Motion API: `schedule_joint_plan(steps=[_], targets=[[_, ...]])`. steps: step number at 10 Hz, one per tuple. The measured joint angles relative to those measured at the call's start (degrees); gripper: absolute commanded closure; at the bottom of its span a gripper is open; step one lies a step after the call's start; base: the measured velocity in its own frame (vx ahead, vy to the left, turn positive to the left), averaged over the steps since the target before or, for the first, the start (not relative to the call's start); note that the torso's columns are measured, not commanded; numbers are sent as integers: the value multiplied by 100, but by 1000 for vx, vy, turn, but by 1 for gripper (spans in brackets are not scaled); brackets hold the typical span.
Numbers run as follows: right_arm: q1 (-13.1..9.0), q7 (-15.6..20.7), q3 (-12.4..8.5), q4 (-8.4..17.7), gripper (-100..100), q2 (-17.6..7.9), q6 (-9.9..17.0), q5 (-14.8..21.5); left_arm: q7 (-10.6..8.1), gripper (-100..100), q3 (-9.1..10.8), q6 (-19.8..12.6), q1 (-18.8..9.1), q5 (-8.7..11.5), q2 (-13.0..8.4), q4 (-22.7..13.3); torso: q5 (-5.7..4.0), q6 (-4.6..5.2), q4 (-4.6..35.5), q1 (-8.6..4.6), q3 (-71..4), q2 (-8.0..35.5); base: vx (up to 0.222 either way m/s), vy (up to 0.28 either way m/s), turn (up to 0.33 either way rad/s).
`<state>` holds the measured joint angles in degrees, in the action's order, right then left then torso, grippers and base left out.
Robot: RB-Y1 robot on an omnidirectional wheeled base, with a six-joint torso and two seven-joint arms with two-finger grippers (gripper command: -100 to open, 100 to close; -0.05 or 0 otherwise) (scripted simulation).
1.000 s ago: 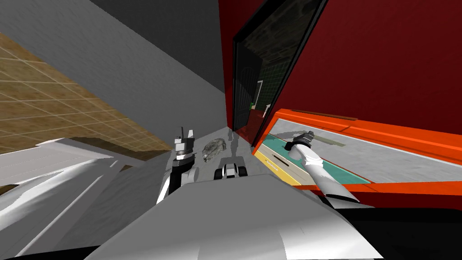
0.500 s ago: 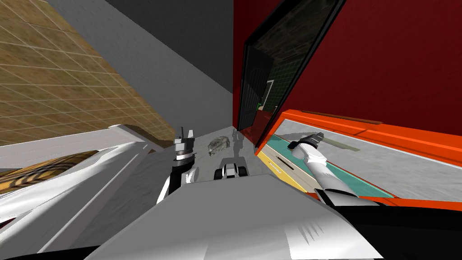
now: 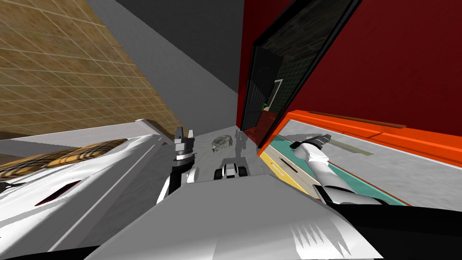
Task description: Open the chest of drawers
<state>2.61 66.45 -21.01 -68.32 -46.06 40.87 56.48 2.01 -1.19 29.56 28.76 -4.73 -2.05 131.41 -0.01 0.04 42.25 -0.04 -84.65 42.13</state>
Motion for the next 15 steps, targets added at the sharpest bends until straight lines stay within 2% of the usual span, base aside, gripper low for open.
schedule_joint_plan(steps=[1,2,4,6,7,9,11,14,15], targets=[[58,43,39,-163,100,26,-5,-34,0,0,1,0,3,0,0,0,-4,8,-8,-5,-14,-24,160,-51,-370],[124,64,106,-351,100,35,-50,-20,0,0,1,1,3,0,0,1,-48,14,-23,-51,-17,-37,159,2,-220],[293,105,178,-703,100,93,-100,-65,0,0,1,1,4,0,0,1,-44,2,-17,-54,-9,-23,215,16,-383],[360,88,305,-929,100,147,-174,-30,0,0,1,1,2,0,-1,0,-55,-37,-18,-68,-2,-10,128,15,-237],[461,82,334,-1068,100,144,-246,-48,0,0,1,1,2,0,-1,0,-58,-8,-19,-67,1,-9,92,3,-153],[619,111,405,-1424,100,212,-280,-56,0,0,1,0,2,0,-1,0,-63,-8,-24,-58,1,-13,95,3,-202],[654,130,512,-1651,100,258,-340,-43,0,0,1,0,2,0,0,0,-60,-5,-29,-45,-8,-27,116,28,-240],[828,165,600,-2009,100,302,-425,-96,0,0,1,0,1,0,-1,0,-63,-21,-29,-56,-5,-20,109,18,-230],[942,202,640,-2222,100,326,-443,-140,0,0,1,0,2,0,-1,0,-66,-8,-34,-53,-8,-27,102,33,-168]])
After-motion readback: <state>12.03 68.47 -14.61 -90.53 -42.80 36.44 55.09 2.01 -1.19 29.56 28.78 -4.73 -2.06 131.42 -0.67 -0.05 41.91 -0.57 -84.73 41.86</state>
